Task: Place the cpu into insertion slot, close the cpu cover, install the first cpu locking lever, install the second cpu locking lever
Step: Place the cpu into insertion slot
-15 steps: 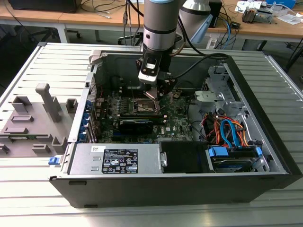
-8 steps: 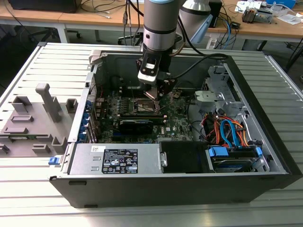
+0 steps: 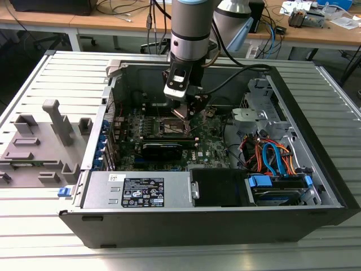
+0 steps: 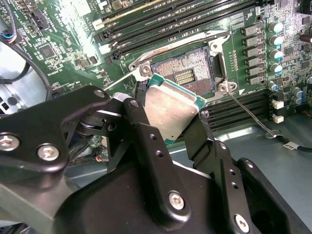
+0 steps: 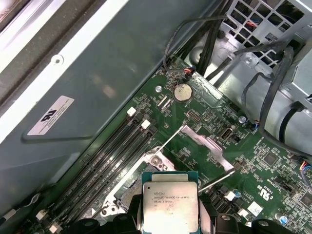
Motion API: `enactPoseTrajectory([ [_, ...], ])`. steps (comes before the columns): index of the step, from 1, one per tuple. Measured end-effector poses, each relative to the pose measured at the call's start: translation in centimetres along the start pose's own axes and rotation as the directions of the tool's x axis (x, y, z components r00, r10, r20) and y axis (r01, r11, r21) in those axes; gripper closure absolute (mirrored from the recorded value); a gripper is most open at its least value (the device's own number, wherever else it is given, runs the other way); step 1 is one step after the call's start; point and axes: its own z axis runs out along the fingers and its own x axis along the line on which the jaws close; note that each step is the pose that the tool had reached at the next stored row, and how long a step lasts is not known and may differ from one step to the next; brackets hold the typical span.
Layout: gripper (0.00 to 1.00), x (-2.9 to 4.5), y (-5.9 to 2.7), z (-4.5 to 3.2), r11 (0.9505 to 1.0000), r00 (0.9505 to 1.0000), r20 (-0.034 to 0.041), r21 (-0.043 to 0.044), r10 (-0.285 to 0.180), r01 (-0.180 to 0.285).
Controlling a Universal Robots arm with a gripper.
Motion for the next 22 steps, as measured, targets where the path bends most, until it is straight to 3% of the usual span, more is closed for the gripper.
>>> enactPoseTrajectory([
  [22, 0.45, 0.00, 0.00, 0.04, 0.9989, 0.9989, 0.0016, -0.0008, 0.046, -0.046],
])
